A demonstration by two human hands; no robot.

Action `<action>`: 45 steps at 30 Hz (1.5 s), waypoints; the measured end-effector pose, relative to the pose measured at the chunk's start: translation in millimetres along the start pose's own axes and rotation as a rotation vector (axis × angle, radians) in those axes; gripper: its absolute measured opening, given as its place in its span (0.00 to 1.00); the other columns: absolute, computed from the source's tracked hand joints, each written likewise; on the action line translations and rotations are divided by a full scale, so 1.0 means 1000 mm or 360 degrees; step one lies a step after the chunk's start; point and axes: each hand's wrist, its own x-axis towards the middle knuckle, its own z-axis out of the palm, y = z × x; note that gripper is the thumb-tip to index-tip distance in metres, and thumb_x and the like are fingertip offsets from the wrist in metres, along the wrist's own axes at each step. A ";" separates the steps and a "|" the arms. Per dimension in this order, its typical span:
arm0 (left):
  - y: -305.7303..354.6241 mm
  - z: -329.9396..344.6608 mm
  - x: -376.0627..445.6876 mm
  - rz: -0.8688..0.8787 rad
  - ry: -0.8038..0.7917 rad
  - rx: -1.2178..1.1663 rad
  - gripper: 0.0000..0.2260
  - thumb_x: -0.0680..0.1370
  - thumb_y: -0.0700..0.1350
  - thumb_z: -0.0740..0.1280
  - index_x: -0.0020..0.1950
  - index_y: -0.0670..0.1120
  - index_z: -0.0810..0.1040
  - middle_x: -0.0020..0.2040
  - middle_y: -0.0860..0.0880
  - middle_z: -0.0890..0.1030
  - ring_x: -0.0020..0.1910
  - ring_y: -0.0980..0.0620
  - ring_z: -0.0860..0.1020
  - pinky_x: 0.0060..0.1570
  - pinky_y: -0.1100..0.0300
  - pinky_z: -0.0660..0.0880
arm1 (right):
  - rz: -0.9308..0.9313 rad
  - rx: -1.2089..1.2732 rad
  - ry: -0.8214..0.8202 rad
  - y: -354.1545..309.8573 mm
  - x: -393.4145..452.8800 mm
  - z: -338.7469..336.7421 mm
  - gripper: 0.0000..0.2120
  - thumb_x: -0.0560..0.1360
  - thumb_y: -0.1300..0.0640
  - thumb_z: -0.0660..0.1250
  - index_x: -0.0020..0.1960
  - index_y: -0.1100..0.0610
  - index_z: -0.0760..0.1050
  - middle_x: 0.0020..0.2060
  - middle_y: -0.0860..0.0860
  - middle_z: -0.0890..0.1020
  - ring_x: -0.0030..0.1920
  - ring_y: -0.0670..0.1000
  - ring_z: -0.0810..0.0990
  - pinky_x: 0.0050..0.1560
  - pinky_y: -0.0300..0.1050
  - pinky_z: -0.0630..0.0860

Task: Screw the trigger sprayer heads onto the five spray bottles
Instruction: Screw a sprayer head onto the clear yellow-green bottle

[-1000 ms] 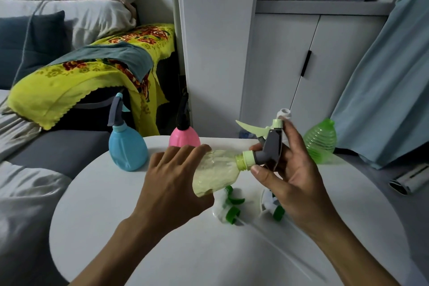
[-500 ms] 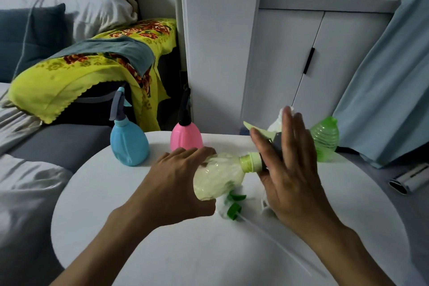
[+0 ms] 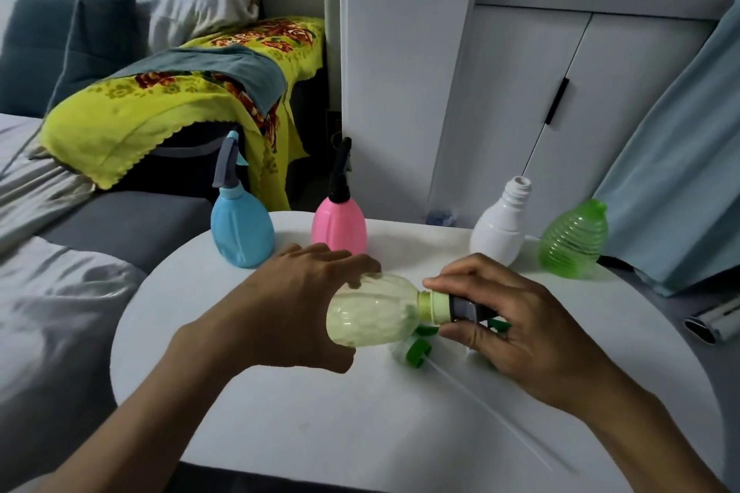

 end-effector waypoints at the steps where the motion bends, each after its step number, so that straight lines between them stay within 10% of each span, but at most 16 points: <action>1: 0.000 0.001 0.000 0.0013 -0.0026 0.0021 0.36 0.59 0.63 0.73 0.66 0.62 0.68 0.53 0.62 0.79 0.48 0.61 0.72 0.51 0.60 0.73 | 0.0022 0.0034 -0.0057 0.001 -0.001 -0.001 0.17 0.74 0.55 0.72 0.63 0.53 0.80 0.54 0.42 0.78 0.56 0.48 0.79 0.53 0.36 0.74; 19: 0.003 -0.002 0.000 -0.0130 -0.0274 -0.0311 0.36 0.58 0.64 0.75 0.65 0.64 0.69 0.54 0.64 0.79 0.51 0.62 0.78 0.52 0.59 0.79 | 0.0096 0.0141 0.0011 -0.012 0.000 -0.011 0.13 0.71 0.55 0.74 0.52 0.44 0.76 0.50 0.44 0.83 0.51 0.51 0.82 0.52 0.55 0.78; 24: 0.014 0.002 0.001 -0.0098 -0.0017 -0.0210 0.35 0.59 0.64 0.73 0.65 0.61 0.71 0.52 0.62 0.80 0.49 0.59 0.79 0.49 0.58 0.80 | 0.0229 0.0407 0.0154 -0.004 -0.001 -0.008 0.12 0.71 0.56 0.74 0.52 0.45 0.78 0.44 0.41 0.83 0.46 0.46 0.85 0.49 0.36 0.79; 45: 0.021 -0.002 0.005 -0.0028 0.0114 0.0428 0.34 0.62 0.60 0.71 0.66 0.50 0.74 0.52 0.50 0.82 0.49 0.45 0.80 0.50 0.48 0.77 | 0.0331 0.0552 0.0196 0.001 0.001 0.012 0.19 0.73 0.46 0.70 0.61 0.39 0.70 0.47 0.43 0.80 0.41 0.42 0.80 0.42 0.31 0.74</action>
